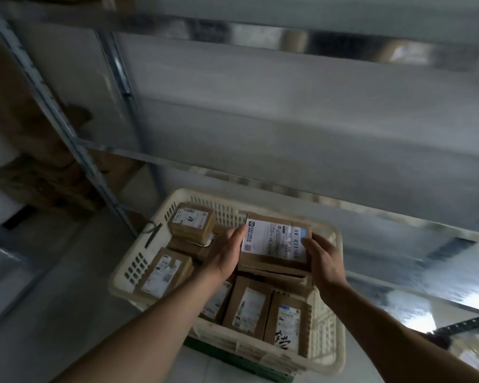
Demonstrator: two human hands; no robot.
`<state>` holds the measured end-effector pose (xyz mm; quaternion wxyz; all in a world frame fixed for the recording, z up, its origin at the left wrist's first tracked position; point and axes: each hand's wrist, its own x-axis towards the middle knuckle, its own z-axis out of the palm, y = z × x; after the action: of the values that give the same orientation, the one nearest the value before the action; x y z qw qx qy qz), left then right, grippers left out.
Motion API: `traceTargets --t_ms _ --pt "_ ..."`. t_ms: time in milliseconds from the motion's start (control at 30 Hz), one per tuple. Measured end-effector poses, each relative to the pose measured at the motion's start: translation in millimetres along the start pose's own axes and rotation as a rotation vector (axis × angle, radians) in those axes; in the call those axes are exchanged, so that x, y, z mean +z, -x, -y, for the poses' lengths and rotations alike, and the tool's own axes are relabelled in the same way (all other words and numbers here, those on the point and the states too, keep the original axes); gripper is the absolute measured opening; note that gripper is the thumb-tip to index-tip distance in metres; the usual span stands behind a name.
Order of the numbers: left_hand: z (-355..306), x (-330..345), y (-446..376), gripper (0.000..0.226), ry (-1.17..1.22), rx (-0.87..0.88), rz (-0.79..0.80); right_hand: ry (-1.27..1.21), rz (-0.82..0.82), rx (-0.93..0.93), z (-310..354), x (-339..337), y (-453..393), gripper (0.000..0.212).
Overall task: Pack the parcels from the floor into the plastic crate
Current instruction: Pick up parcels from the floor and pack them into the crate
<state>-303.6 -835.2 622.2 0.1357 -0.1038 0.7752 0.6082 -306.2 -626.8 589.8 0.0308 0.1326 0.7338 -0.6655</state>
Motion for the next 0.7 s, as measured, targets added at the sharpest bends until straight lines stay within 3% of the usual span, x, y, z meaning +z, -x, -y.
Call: traceTargets --t_ms 133,267,500,633,700 --pt "18 -24 -21 0.049 0.019 -0.069 0.056 0.061 0.007 0.026 -7 28 -4 0.033" --pt "31 -38 -36 0.065 0.043 -0.137 0.042 0.109 0.005 0.051 -10 46 -18 0.044" --pt "46 -66 -51 0.059 0.037 -0.251 -0.022 0.158 0.050 0.075 -20 85 -39 0.041" --pt "50 -80 -59 0.080 0.036 -0.260 -0.058 0.160 0.120 0.089 -25 104 -50 0.039" --pt "54 -84 -65 0.081 0.039 -0.269 -0.062 0.160 0.140 0.095 -29 109 -56 0.041"
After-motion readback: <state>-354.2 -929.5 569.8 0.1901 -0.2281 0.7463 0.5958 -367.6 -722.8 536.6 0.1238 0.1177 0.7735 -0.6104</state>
